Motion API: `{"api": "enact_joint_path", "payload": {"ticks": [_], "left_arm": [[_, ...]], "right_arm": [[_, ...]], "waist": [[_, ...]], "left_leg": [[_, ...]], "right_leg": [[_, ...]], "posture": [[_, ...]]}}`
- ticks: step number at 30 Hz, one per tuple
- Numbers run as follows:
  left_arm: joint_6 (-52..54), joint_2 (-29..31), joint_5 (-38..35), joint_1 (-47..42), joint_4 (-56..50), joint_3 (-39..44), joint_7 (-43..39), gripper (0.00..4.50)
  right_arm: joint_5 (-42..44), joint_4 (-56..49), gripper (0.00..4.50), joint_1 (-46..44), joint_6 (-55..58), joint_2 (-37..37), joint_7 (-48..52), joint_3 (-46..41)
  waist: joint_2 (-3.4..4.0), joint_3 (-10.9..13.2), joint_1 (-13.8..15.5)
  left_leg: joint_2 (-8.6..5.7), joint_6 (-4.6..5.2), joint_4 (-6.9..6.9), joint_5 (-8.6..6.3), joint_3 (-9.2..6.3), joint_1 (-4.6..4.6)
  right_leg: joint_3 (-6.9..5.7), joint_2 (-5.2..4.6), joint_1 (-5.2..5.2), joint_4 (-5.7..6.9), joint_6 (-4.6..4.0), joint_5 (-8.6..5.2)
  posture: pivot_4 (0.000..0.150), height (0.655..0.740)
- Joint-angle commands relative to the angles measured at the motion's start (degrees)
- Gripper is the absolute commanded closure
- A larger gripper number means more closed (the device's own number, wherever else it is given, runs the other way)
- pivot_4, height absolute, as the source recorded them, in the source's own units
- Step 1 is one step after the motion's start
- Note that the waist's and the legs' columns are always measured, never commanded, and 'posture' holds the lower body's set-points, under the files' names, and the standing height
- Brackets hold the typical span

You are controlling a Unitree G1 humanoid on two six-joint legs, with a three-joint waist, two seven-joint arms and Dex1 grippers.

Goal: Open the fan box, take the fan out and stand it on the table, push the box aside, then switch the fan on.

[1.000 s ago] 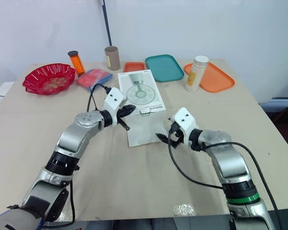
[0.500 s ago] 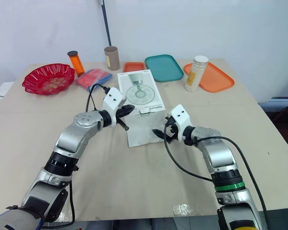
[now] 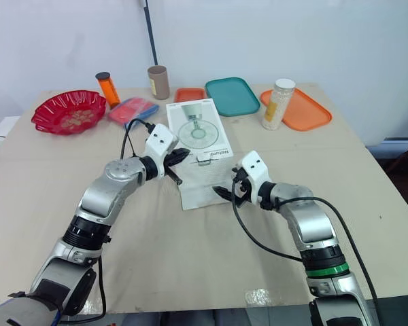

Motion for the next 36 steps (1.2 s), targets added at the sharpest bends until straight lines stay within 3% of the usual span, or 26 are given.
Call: {"api": "enact_joint_path", "payload": {"ticks": [1, 26, 36], "left_arm": [[0.2, 0.0, 0.2, 0.2, 0.2, 0.0, 0.1, 4.47], [5.2, 5.3, -3.3, -3.3, -8.9, 6.0, 0.7, 4.47], [10.1, 12.2, -5.2, 3.2, -16.4, 11.7, 1.1, 4.47]], "right_arm": [[2.1, -4.7, 0.0, 0.4, 0.7, -0.5, 0.4, -1.5], [15.0, -17.3, 0.0, 4.6, 7.8, -4.9, 4.8, -5.3], [22.2, -20.3, 0.0, 2.4, 10.6, -5.0, 4.1, -8.6]], "waist": [[0.0, 0.0, 0.0], [-0.02, 0.0, 0.1], [-0.02, 0.0, -0.2]], "left_leg": [[0.0, 0.0, 0.0, 0.0, 0.0, 0.0], [0.0, 0.01, 0.01, -0.01, -0.02, -0.08], [0.04, 0.03, -0.01, -0.02, 0.01, -0.07]], "right_leg": [[0.0, 0.0, 0.0, 0.0, 0.0, 0.0], [-0.02, 0.0, -0.04, -0.01, 0.01, 0.0], [-0.01, 0.01, -0.09, 0.0, 0.0, 0.0]], "posture": [[0.15, 0.74], [0.15, 0.74], [0.15, 0.74]]}}
